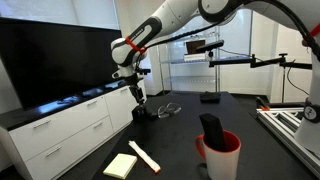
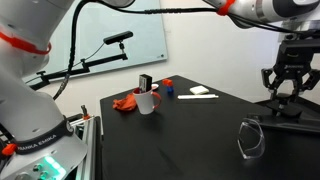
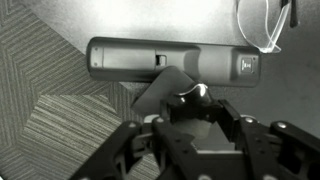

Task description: Loosen up the screw on the c-clamp

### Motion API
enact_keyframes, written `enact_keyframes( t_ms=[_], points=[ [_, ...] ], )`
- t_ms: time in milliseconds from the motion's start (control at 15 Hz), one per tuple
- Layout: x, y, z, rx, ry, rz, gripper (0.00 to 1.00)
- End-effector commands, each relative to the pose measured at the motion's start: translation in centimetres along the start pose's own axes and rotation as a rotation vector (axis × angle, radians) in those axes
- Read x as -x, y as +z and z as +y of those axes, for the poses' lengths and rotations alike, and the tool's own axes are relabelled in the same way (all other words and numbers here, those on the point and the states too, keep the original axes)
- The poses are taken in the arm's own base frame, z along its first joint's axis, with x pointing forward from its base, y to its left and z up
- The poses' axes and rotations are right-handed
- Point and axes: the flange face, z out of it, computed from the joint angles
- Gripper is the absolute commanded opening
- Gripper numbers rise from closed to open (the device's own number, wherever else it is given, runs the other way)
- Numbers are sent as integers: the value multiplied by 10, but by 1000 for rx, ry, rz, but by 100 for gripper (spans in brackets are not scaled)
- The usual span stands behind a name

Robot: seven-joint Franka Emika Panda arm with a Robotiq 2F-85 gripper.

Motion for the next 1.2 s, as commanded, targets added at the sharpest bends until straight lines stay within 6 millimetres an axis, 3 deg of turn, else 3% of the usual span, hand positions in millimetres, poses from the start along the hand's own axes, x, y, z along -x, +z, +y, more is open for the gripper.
enact_keyframes(
  t_ms=[0,267,333,400,600,800,933,1133],
  points=[
    [8,-22,13,48,-113,-62,26],
    [7,-24,14,62,-136,-52,26],
    [8,-27,13,63,-137,-24,76],
    [8,-31,10,59,-120,11,76],
    [15,-70,2,41,55,136,98],
    [27,-121,-10,44,215,183,100],
    [28,-141,-23,45,320,209,100],
    [15,-142,-51,30,471,238,100]
  ],
)
